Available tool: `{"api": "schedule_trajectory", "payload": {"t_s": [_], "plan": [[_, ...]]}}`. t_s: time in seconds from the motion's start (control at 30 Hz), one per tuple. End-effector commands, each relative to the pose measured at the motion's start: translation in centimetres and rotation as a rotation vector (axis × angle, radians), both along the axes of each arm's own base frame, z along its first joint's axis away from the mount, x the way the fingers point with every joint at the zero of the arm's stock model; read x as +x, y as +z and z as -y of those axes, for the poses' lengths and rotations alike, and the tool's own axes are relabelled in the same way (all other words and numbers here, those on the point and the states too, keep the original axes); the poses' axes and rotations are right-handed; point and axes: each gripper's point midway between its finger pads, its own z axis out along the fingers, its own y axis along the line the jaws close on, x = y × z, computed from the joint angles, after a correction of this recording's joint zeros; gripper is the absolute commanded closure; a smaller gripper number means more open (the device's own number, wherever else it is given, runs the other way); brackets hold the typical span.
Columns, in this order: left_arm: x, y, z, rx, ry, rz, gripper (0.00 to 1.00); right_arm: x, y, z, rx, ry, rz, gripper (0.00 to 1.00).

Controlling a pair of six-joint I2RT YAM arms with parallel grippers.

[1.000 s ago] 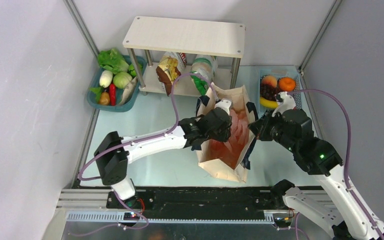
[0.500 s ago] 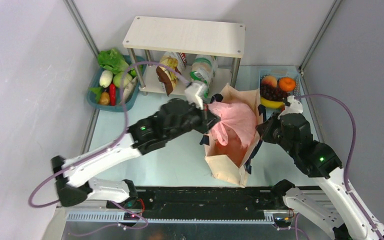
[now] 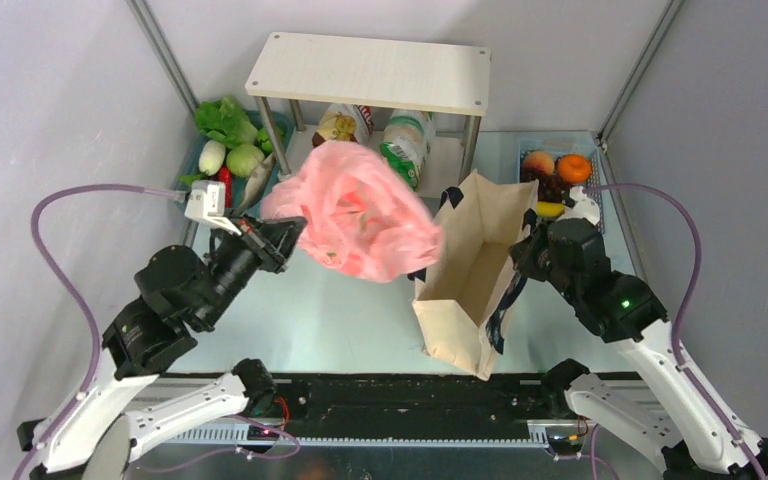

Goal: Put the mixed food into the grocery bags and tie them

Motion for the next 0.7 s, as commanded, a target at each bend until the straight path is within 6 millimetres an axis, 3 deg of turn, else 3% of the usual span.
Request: {"api": "schedule_trajectory", "payload": {"t_s": [0.0,0.07,0.13,0.17,0.23,0.37,0.5,0.67], "plan": [[0.6,-5.7,-4.0,0.157,0.146,-0.105,1.0,2.4,3.1,-1.0,0.091,-0.018,0.118,1.0],[0.3,-6.8,-6.0,0.195,0.207,-0.099,1.0,2.9,2.9,-1.8,0.104,0.003,0.107,0.99],[0.2,-7.9,-8.0,0.249,0.277,-0.096,1.0,3.2,2.7,-2.2,0.119,0.015,0.091,0.85],[0.5,-8.7,-9.0,0.28,0.327,-0.102,1.0,3.2,2.7,-2.4,0.127,0.026,0.084,0.54],[0.4,-10.1,-10.0,0.319,0.365,-0.116,1.0,3.1,2.6,-2.4,0.12,0.035,0.081,0.21],[0.4,-12.3,-9.7,0.354,0.35,-0.143,1.0,2.3,3.4,-1.9,0.088,0.07,0.112,0.13],[0.8,-13.8,-9.0,0.413,0.332,-0.169,1.0,1.4,4.5,-0.6,0.051,0.043,0.111,0.12],[1.3,-15.1,-8.8,0.46,0.347,-0.199,1.0,0.3,4.2,1.6,0.006,-0.05,0.06,0.11]]}}
